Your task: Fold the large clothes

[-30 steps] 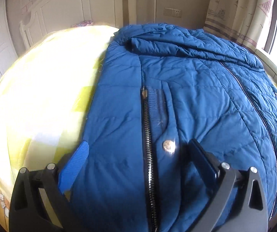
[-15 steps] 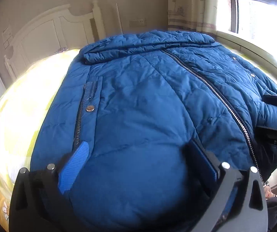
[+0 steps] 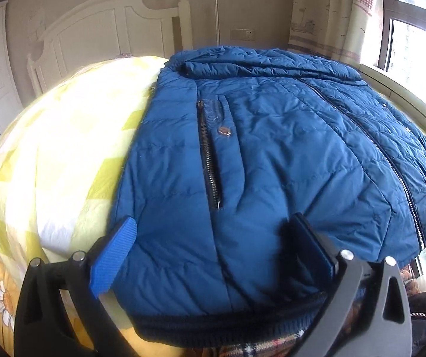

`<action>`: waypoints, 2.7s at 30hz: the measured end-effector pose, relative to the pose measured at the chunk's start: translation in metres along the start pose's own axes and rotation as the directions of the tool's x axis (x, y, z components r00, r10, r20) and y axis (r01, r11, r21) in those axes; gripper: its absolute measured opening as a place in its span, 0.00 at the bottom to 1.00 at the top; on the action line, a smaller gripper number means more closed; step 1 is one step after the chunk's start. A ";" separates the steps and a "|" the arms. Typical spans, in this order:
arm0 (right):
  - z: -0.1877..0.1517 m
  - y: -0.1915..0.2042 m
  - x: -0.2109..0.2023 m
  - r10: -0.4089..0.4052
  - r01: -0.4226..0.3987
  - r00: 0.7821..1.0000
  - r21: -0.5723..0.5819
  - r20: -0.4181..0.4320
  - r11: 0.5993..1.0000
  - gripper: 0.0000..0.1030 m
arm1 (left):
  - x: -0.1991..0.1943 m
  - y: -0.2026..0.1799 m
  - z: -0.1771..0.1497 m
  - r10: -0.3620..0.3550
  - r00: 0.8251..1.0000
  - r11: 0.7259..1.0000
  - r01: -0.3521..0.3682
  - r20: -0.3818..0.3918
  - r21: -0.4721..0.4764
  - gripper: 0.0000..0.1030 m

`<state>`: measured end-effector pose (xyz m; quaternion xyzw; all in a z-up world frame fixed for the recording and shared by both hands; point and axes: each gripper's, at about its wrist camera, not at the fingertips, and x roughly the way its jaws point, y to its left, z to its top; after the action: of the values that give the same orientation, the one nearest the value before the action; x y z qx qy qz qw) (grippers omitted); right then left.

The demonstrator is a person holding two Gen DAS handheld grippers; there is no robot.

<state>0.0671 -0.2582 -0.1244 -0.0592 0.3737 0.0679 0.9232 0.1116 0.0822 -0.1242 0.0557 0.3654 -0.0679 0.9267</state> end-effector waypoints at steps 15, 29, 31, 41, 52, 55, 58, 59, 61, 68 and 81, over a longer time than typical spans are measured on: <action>-0.094 -0.122 -0.022 0.288 -0.351 0.936 0.556 0.200 0.753 0.76 | -0.025 0.094 -0.037 -0.234 0.972 0.903 0.218 0.002 -0.369 0.97; -0.100 -0.109 -0.018 0.372 -0.506 0.861 0.518 0.347 0.690 0.52 | 0.005 0.088 -0.063 -0.440 0.898 0.773 0.381 0.003 -0.508 0.83; -0.100 -0.106 -0.024 0.363 -0.506 0.859 0.500 0.360 0.702 0.49 | 0.001 0.089 -0.065 -0.452 0.892 0.759 0.399 0.024 -0.514 0.75; -0.076 -0.099 -0.036 0.369 -0.532 0.833 0.418 0.411 0.736 0.43 | -0.040 0.090 -0.043 -0.416 0.890 0.767 0.454 0.187 -0.453 0.52; -0.080 -0.095 -0.021 0.380 -0.531 0.843 0.469 0.382 0.706 0.44 | -0.029 0.073 -0.027 -0.429 0.885 0.772 0.464 0.183 -0.434 0.80; -0.072 -0.091 -0.017 0.379 -0.519 0.851 0.468 0.365 0.715 0.44 | -0.031 0.074 -0.019 -0.415 0.893 0.776 0.446 0.172 -0.445 0.68; -0.072 -0.091 -0.017 0.379 -0.519 0.851 0.468 0.363 0.715 0.44 | -0.025 0.073 -0.015 -0.401 0.906 0.794 0.417 0.133 -0.443 0.68; -0.074 -0.092 -0.016 0.382 -0.525 0.847 0.474 0.368 0.707 0.44 | -0.020 0.073 -0.014 -0.394 0.912 0.798 0.403 0.117 -0.449 0.68; -0.075 -0.093 -0.016 0.386 -0.533 0.843 0.484 0.376 0.693 0.44 | -0.017 0.072 -0.012 -0.389 0.913 0.799 0.400 0.121 -0.448 0.70; -0.073 -0.091 -0.018 0.345 -0.487 0.870 0.495 0.353 0.720 0.34 | -0.007 0.057 0.003 -0.325 0.943 0.870 0.326 0.067 -0.371 0.64; -0.084 -0.069 -0.136 0.413 -0.564 0.771 0.220 0.485 0.796 0.18 | -0.111 0.091 -0.032 -0.550 0.798 0.731 0.603 0.246 -0.320 0.20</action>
<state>-0.0755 -0.3508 -0.0852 0.2240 0.1781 0.2522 0.9244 0.0253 0.1866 -0.0668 -0.2472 0.3073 -0.2834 0.8742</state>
